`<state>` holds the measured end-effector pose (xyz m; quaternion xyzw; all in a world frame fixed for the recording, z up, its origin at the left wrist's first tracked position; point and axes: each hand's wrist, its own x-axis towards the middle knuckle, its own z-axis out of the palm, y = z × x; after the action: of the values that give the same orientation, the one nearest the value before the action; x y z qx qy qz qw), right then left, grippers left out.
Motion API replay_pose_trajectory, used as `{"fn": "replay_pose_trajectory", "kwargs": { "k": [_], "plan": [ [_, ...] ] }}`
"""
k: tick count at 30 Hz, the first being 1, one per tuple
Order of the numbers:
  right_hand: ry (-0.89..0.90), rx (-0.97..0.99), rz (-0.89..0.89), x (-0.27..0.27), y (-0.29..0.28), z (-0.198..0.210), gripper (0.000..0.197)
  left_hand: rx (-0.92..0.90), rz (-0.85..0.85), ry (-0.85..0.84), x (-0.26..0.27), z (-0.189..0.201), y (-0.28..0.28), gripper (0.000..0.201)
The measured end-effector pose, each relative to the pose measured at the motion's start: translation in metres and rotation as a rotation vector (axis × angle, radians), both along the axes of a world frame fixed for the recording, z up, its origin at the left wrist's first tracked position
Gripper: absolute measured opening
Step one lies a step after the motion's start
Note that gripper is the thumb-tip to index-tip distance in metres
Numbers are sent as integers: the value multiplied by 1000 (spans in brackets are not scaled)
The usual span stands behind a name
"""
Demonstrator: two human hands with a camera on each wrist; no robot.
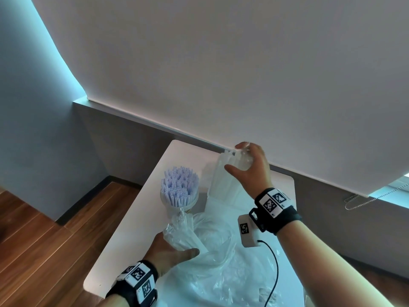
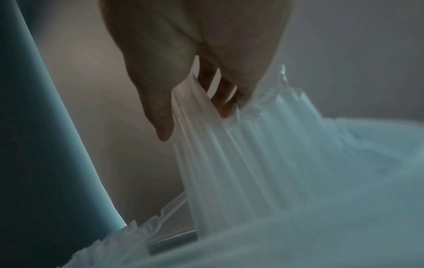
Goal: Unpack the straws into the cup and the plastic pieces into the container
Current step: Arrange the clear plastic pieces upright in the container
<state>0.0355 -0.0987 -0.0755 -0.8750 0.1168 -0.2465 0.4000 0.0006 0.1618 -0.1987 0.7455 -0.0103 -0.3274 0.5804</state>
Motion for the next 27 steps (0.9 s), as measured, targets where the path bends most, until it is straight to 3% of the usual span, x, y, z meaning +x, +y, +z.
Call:
{"fn": "replay_pose_trajectory", "kwargs": {
  "k": [4, 10, 14, 20, 23, 25, 27],
  "plan": [
    [-92, -46, 33, -4, -10, 2, 84, 7, 8, 8, 0, -4, 2, 62],
    [147, -547, 226, -7, -9, -22, 57, 16, -2, 0, 1, -2, -1, 59],
    [361, -659, 299, -13, -3, -37, 59, 15, -12, -10, 0, 2, -2, 55],
    [491, -854, 363, -21, -2, -37, 71, 12, -16, -16, 1, -1, -1, 61],
    [579, -859, 359, -22, 1, -34, 74, 4, -16, -14, 1, -3, -1, 66],
    [553, -843, 324, -21, 6, -25, 72, -4, -16, -21, 1, -3, 0, 67],
    [388, -813, 276, -25, 17, -11, 66, -8, -24, -24, 2, -4, 0, 68]
  ]
}}
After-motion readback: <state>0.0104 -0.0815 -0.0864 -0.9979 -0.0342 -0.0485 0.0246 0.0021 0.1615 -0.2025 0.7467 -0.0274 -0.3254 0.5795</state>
